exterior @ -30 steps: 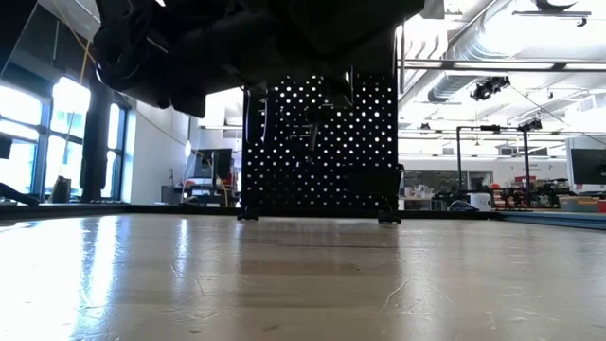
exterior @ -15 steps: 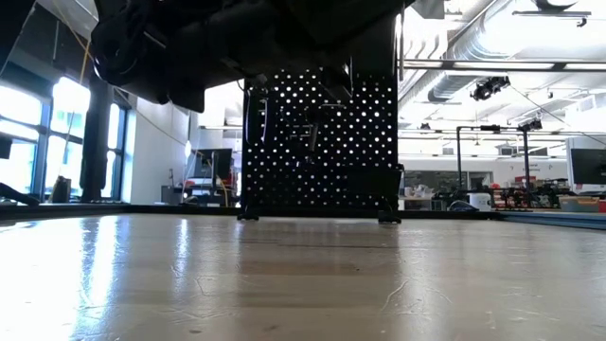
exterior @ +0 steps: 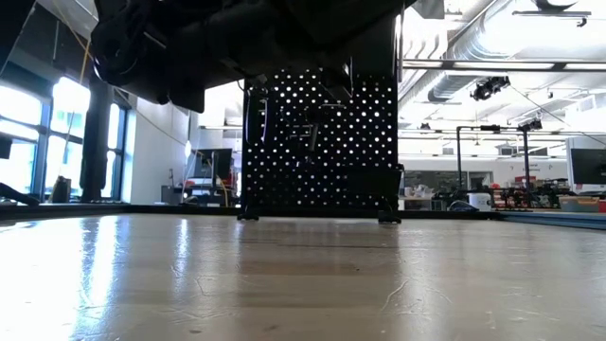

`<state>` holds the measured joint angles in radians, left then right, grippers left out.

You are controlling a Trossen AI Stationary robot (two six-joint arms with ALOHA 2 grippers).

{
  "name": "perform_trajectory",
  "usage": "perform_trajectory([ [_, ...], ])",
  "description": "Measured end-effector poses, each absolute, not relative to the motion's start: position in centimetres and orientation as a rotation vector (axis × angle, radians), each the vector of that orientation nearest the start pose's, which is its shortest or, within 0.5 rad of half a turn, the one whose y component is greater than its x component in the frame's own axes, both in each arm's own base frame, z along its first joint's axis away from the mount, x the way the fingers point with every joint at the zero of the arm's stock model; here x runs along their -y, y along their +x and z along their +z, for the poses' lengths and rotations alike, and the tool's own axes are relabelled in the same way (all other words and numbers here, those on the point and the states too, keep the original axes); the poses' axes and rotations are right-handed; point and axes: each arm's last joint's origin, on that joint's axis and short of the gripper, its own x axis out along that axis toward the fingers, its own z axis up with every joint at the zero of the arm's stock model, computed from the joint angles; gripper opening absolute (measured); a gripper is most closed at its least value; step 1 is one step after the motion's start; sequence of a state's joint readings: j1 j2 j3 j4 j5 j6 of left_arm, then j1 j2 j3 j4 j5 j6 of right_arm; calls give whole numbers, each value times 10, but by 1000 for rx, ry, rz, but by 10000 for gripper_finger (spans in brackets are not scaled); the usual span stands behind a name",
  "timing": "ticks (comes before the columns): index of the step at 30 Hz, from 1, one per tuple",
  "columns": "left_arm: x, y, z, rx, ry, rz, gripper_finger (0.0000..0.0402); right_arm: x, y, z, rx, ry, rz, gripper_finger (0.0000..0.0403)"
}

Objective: Hang tools onto peg board
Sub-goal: Put the red allen wrench into the top peg board bin

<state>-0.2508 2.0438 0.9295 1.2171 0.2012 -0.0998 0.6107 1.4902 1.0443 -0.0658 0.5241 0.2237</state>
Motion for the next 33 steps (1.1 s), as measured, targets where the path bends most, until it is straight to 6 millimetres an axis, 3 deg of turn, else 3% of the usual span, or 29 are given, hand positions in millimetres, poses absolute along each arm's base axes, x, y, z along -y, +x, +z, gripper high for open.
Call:
perform_trajectory([
  [3,104,384,155,81,-100,-457,0,-175,276,270,-439,-57,38,90],
  [7,104,384,155,81,-99,-454,0,-176,276,270,-438,-71,42,46],
  [14,104,384,155,78,-115,-440,2,-175,275,270,-438,-76,43,45],
  [19,103,384,158,88,-125,-439,31,-174,274,274,-421,-79,45,45],
  [25,101,381,174,96,-114,-440,90,-167,258,304,-314,-91,11,45],
  [33,85,363,205,18,-94,-414,154,-139,215,362,-119,-147,-95,45],
])
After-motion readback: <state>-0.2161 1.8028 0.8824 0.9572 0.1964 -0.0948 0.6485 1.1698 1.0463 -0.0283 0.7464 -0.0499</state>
